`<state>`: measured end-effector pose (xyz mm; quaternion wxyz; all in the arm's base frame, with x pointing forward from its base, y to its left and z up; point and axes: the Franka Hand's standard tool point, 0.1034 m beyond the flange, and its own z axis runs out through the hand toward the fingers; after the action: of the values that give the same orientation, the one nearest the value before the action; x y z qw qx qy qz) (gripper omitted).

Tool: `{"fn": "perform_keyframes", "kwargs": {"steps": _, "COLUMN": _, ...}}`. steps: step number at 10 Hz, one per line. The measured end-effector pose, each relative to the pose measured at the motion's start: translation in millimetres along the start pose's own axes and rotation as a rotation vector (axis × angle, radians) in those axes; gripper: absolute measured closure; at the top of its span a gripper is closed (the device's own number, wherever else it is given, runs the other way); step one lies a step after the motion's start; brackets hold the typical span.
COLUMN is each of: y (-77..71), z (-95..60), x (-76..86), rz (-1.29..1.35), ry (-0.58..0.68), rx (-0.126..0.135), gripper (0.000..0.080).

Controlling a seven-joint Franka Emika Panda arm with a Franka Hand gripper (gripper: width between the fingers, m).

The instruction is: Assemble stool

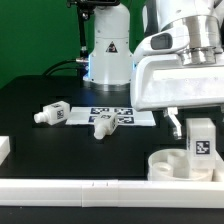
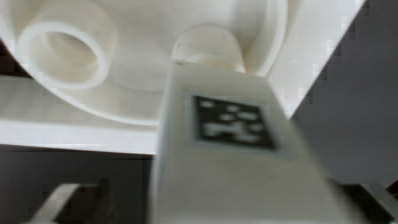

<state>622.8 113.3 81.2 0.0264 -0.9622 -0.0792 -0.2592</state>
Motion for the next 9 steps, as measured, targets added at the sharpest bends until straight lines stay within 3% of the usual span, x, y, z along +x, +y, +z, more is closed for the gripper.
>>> {"fn": "perform_keyframes", "kwargs": {"steps": 1, "y": 0.0, "z": 0.0, "x": 0.0, "rz": 0.0, "ry": 0.0, "rx": 0.0, "gripper": 0.0173}}
{"fn": "perform_keyframes", "kwargs": {"steps": 4, "y": -1.6, "z": 1.2, "x": -2.1, "rz": 0.017, "ry": -0.046, "rx": 0.009, "gripper": 0.0154}}
{"fn": "perform_keyframes", "kwargs": {"steps": 6, "y": -1.0, "z": -1.2, "x": 13.0, "rz": 0.095, "ry": -0.124, "rx": 0.027, "gripper": 0.015}}
{"fn": "perform_keyframes", "kwargs": {"steps": 7, "y": -3.6, "z": -0.7, "x": 14.1, "rz": 0.147, "ry": -0.234, "rx": 0.044, "gripper": 0.015}}
{"fn": "perform_keyframes", "kwargs": {"steps": 9, "y": -7.0, "z": 0.0, "x": 17.2, "rz": 0.169, "ry": -0.334, "rx": 0.06, "gripper": 0.015}}
